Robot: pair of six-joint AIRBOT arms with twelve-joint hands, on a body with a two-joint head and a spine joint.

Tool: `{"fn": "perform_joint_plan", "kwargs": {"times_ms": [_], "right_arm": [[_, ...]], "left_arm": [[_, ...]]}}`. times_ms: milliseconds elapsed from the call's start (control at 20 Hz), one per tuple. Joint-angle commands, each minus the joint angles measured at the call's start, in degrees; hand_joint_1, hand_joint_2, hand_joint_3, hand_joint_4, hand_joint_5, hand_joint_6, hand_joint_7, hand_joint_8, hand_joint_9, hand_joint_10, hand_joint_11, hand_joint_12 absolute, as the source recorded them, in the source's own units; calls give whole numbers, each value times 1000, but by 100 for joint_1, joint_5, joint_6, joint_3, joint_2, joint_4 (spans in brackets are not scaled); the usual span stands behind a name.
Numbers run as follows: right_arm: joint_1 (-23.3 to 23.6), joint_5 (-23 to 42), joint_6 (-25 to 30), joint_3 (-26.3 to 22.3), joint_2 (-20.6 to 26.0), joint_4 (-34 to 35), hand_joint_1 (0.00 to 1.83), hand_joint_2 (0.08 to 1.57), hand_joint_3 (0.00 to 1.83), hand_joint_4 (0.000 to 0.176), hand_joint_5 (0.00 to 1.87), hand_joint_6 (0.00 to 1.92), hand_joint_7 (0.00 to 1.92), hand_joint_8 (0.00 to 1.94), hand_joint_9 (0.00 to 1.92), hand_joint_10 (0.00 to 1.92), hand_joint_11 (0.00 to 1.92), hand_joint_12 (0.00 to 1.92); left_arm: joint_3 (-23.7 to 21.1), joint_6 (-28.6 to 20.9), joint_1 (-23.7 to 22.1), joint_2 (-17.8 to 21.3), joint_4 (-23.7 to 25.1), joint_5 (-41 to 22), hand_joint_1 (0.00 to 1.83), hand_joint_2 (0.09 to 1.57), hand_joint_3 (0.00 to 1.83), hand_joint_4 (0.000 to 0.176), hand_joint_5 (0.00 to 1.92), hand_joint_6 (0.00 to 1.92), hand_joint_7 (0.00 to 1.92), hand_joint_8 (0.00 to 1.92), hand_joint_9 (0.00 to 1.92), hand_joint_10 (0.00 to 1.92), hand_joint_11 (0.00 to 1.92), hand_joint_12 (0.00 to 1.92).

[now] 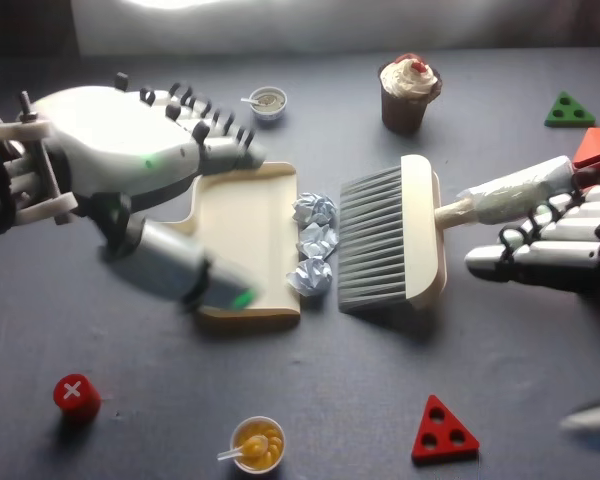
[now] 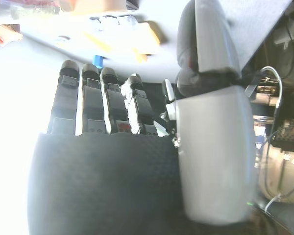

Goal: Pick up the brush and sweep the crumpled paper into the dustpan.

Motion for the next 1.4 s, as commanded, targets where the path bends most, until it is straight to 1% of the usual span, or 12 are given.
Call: {"fn": "perform_joint_plan", "kwargs": {"times_ms": [0,350,400,450,500,600,650,700,850,900,1150,1350], "right_arm": [[52,-490,26,-11,31,-40,0,939,12,0,56,2,108,2,112,4,58,45],[52,-490,20,-11,31,-40,0,956,9,0,7,0,53,0,58,0,13,13],[52,-490,-1,-12,31,-40,0,955,7,0,7,2,53,2,61,3,23,16],[52,-490,-3,-12,31,-40,0,954,6,0,13,5,54,3,61,3,23,16],[52,-490,-3,-12,31,-40,0,955,5,0,11,3,56,4,63,4,27,17],[52,-490,-9,-13,31,-40,0,959,5,0,34,10,77,9,83,9,37,19],[52,-491,-11,-18,31,-40,0,959,5,0,35,9,77,8,84,9,45,21],[52,-491,-16,-22,31,-40,0,959,4,0,41,11,84,10,89,10,51,23],[52,-490,-18,-22,31,-40,0,967,6,0,33,4,75,3,84,5,42,16],[52,-490,-18,-22,31,-40,0,969,6,0,34,4,75,3,86,5,47,18],[52,-490,-24,-30,31,-40,0,977,7,0,32,6,78,5,85,4,44,13],[52,-490,-48,-41,31,-40,0,979,4,0,44,7,77,4,80,1,48,12]], "left_arm": [[0,3,-56,30,74,-417,0,895,0,0,99,1,130,1,130,1,114,62],[37,7,-32,15,59,-621,0,866,0,0,86,0,115,0,107,0,83,30],[49,8,-13,15,63,-615,0,876,0,0,86,0,109,0,106,0,84,29],[57,10,6,15,69,-631,0,936,3,0,84,0,102,0,111,0,107,27],[61,17,33,13,68,-688,72,977,14,0,49,0,68,0,86,0,94,18],[115,30,90,-29,53,-832,319,1014,15,0,3,0,43,2,63,1,77,8],[159,47,89,-68,91,-842,441,1023,13,0,0,0,45,3,76,6,85,11],[230,84,99,-117,135,-844,502,1024,10,0,0,0,41,1,75,5,92,13],[440,93,118,-238,180,-738,833,1018,0,0,0,0,0,0,12,0,53,0],[480,91,176,-265,147,-797,901,1022,0,0,0,0,0,0,19,4,54,1],[488,76,608,-309,-265,-1269,1002,1027,0,0,0,0,25,7,59,10,130,30],[522,111,863,-421,-651,-1497,955,1061,7,0,35,2,65,0,99,1,161,28]]}}
